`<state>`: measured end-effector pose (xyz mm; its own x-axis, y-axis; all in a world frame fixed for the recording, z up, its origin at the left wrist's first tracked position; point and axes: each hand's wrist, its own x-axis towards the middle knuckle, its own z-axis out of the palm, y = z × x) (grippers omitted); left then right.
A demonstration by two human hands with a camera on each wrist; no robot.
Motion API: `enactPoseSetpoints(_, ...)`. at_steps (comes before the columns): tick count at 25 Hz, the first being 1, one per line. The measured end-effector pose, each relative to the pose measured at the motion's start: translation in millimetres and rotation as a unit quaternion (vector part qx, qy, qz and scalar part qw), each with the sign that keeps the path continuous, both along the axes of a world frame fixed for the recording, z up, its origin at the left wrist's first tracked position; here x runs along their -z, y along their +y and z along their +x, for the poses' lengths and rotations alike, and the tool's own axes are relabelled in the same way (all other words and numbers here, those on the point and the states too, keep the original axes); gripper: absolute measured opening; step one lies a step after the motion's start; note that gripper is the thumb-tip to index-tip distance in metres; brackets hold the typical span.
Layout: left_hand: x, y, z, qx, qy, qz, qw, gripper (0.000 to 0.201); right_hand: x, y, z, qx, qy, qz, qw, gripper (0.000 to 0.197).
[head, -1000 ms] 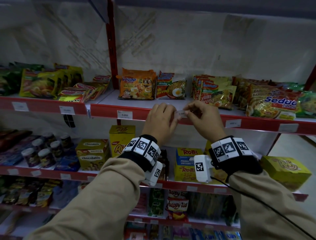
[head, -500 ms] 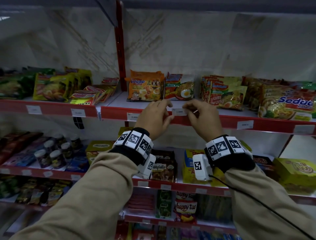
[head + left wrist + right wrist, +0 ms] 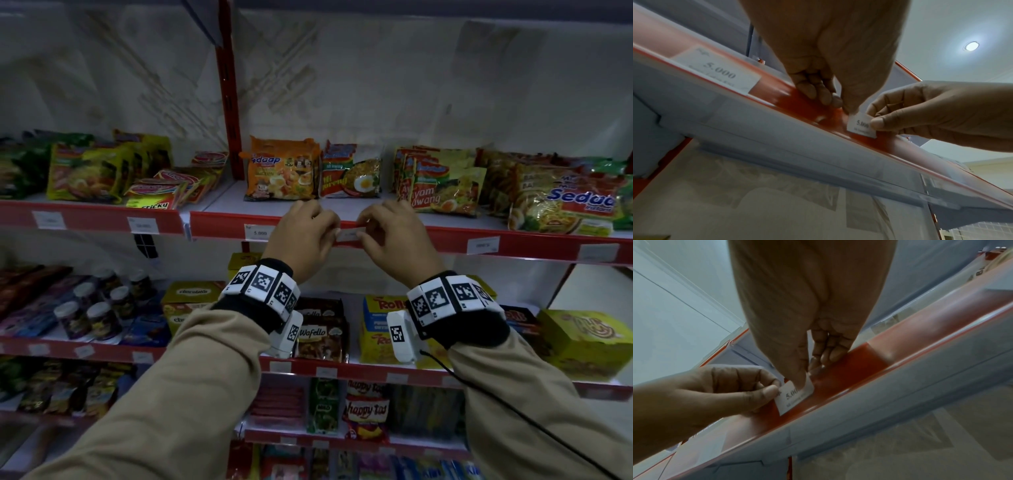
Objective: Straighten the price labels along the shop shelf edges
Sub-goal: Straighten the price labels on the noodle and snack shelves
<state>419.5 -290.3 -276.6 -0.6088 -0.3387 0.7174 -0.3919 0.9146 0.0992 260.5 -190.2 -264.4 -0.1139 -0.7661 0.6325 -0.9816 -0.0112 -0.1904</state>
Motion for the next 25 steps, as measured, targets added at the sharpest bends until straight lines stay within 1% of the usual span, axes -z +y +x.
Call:
enactPoseSetpoints(3,1.5,2.0,-0.2,-0.011,0.006,-0.003,1.000,0.016,-3.9,-0.5,-1.1,0.004,-0.004,0.031,0.999,0.012)
enactPoseSetpoints(7,4.2,6.8,-2.5,-0.038,-0.006,-0.016,0.999,0.020,-4.5,0.4,-4.0,0.014,0.020,0.062,0.998,0.012)
enactPoseSetpoints(11,2.8,12.1,-5.0,-0.067,-0.015,-0.005,0.998,0.024,-2.9,2.5,-6.1,-0.004,0.008,0.048,0.999,0.010)
enactPoseSetpoints(14,0.6,13.5,-5.9,-0.090,-0.034,0.001,0.995,0.027,-2.4,1.6,-5.6,-0.004,0.021,0.051,0.998,0.010)
enactPoseSetpoints(17,2.1,16.2,-4.2,-0.081,-0.023,0.007,0.996,0.025,-3.6,1.1,-4.6,-0.001,0.019,0.054,0.998,0.010)
enactPoseSetpoints(19,2.5,16.9,-1.8,-0.074,-0.029,0.004,0.997,0.021,-2.2,1.2,-5.0,-0.011,0.010,0.041,0.999,0.011)
enactPoseSetpoints(22,0.6,16.2,4.4,-0.064,-0.042,0.002,0.997,0.020,2.4,3.0,-4.5,-0.028,-0.030,-0.007,0.999,0.022)
enactPoseSetpoints(25,-1.1,14.7,8.4,-0.049,-0.059,0.015,0.997,0.028,8.5,3.2,-5.3,-0.017,-0.006,-0.030,0.999,0.018)
